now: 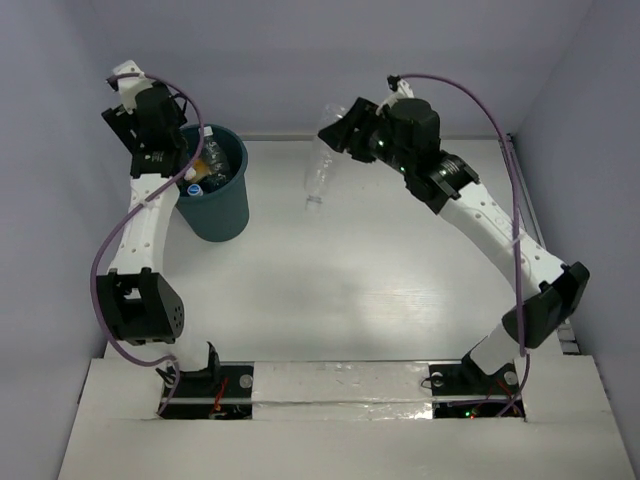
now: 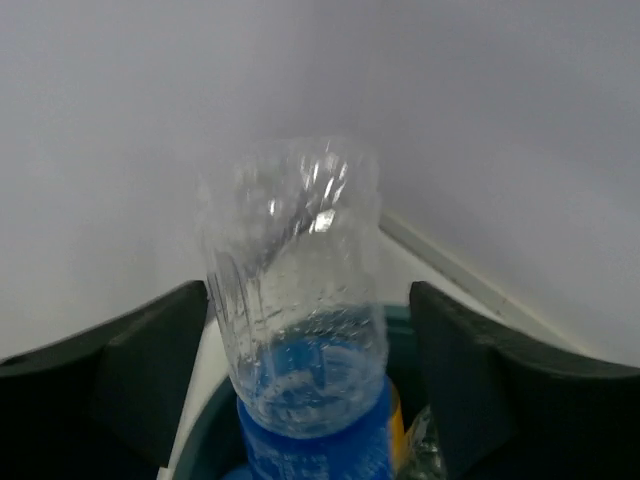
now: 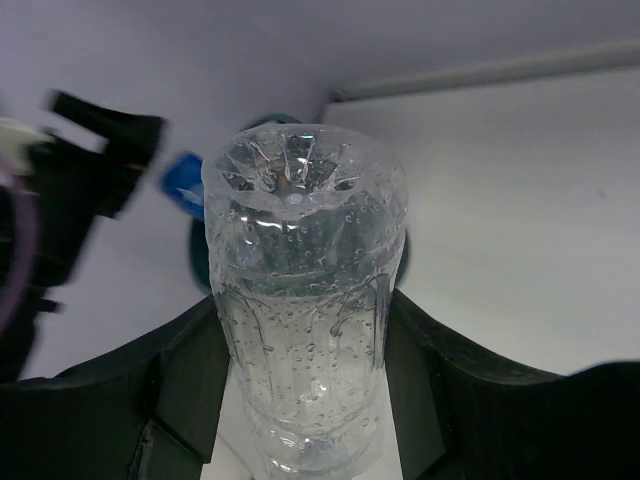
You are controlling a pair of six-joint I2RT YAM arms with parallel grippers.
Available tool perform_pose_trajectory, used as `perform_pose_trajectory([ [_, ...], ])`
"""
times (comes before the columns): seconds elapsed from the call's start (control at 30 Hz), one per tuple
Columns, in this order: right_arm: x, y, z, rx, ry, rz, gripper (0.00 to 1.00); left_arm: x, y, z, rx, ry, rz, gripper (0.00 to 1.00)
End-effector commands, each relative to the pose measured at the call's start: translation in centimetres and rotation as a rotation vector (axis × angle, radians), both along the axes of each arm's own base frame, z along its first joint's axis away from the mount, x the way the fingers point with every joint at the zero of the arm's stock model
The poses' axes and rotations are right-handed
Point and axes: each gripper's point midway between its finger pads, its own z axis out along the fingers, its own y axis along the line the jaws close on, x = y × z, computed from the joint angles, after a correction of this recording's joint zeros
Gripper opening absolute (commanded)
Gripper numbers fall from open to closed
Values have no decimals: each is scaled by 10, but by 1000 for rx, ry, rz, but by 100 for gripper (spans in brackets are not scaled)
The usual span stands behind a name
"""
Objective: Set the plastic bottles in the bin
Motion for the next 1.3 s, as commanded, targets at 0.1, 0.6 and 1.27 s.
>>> perform_pose_trajectory([
  [0.1, 21, 54, 107, 164, -241, 54, 52, -7, -16, 4, 49, -59, -14, 98],
  [0.6, 67, 197, 92, 379, -377, 43, 54, -118, -87, 105, -396, -398, -341, 99],
  [1.27, 15, 216, 81, 145, -428, 55, 100, -163, -106, 139, -405, -447, -465, 99],
])
